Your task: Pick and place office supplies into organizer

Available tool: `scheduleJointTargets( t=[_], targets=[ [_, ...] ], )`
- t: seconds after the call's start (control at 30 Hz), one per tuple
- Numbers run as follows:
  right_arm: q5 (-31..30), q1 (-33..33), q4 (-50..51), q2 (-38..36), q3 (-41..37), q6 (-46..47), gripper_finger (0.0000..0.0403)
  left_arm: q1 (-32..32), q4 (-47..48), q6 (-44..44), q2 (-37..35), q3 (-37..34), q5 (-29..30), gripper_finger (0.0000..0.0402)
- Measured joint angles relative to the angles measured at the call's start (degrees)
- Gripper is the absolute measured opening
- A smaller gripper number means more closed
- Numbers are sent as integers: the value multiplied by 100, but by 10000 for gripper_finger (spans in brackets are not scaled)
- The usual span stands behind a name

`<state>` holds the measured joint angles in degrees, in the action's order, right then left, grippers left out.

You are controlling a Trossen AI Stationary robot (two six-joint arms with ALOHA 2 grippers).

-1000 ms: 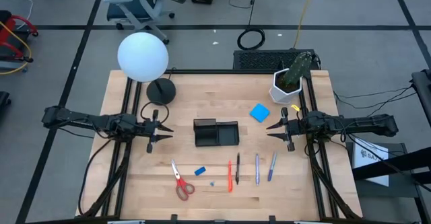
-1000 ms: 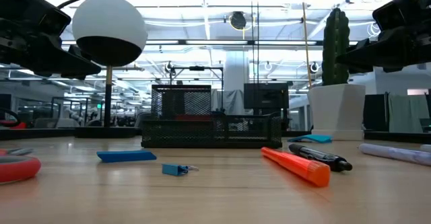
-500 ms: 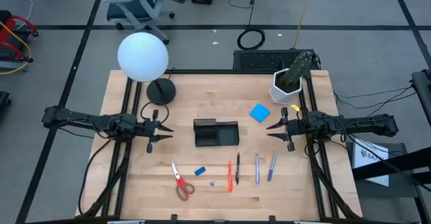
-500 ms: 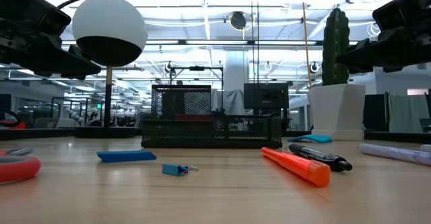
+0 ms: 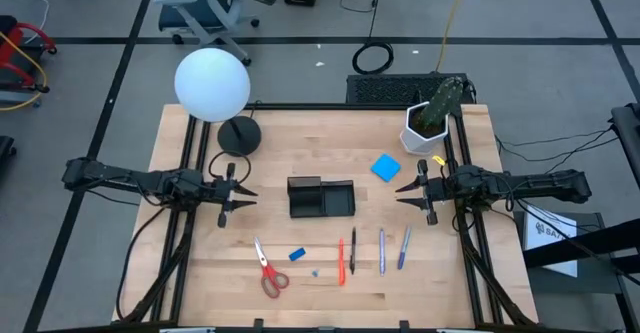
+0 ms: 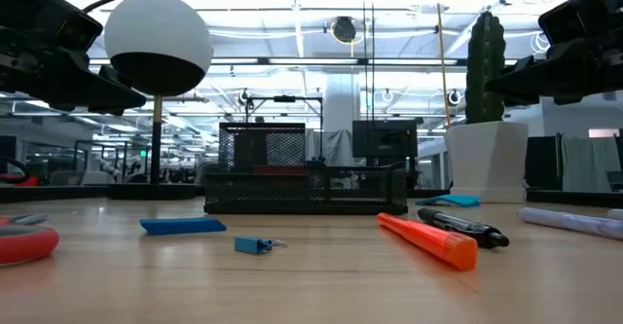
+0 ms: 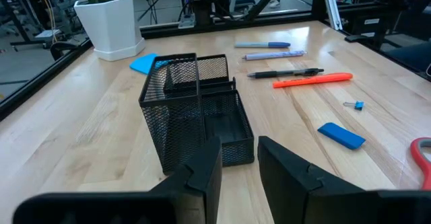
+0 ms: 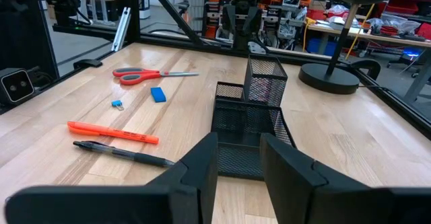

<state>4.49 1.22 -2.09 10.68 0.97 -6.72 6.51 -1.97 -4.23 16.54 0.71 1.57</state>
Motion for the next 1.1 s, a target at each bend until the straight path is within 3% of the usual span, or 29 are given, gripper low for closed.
scheduleJointTargets(
  t=[0.83, 1.1],
  targets=[
    [11, 1, -78, 1, 0, 147, 105, -1, 0, 0, 0, 0, 1, 104],
    [9, 2, -584, -2, 0, -564, 105, -1, 0, 0, 0, -1, 1, 104]
  ],
)
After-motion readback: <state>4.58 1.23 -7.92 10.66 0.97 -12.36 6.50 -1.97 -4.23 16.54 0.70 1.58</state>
